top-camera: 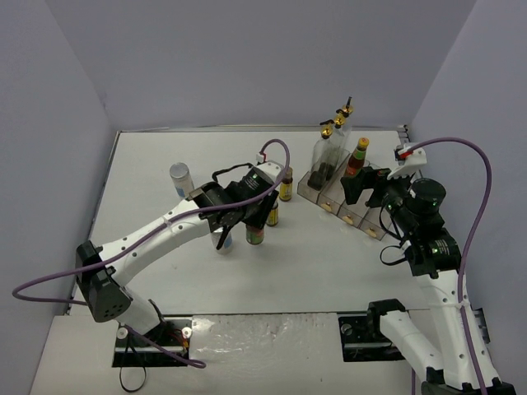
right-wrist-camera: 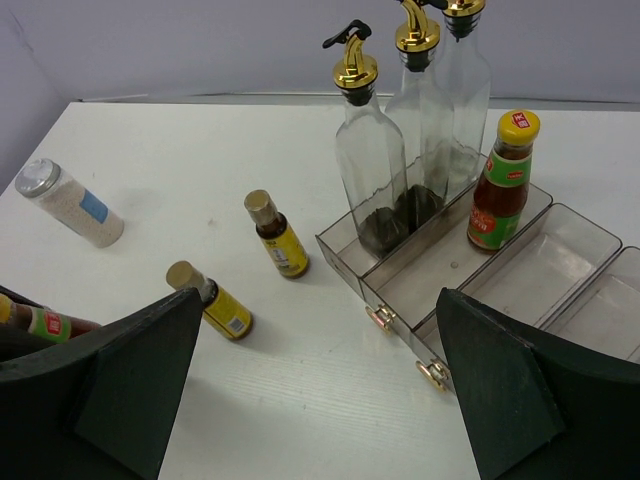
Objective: Organize the condiment bottles
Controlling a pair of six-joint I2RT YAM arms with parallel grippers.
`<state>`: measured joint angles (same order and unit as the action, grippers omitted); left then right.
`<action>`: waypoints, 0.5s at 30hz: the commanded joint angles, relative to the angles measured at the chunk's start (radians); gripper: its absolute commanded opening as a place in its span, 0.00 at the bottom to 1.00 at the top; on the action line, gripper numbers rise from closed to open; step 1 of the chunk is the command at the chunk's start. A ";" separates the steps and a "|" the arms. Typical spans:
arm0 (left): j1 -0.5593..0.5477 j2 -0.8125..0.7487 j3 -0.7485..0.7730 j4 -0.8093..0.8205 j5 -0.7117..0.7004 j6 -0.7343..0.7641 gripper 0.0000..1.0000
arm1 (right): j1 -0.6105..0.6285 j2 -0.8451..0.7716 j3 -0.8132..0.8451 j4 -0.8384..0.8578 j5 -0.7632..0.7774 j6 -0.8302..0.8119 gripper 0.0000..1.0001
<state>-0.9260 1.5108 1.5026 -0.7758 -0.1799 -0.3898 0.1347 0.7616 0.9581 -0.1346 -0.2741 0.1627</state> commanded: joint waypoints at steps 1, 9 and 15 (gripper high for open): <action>-0.017 -0.038 -0.028 0.212 -0.052 -0.050 0.00 | 0.011 0.003 0.002 0.061 -0.032 -0.027 1.00; -0.022 -0.040 -0.178 0.367 -0.024 -0.079 0.00 | 0.014 0.004 -0.031 0.058 -0.043 -0.043 1.00; -0.023 -0.031 -0.220 0.389 -0.007 -0.087 0.18 | 0.016 0.004 -0.049 0.059 -0.054 -0.053 1.00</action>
<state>-0.9432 1.5196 1.2530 -0.5395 -0.1735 -0.4525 0.1409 0.7628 0.9081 -0.1411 -0.2976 0.1309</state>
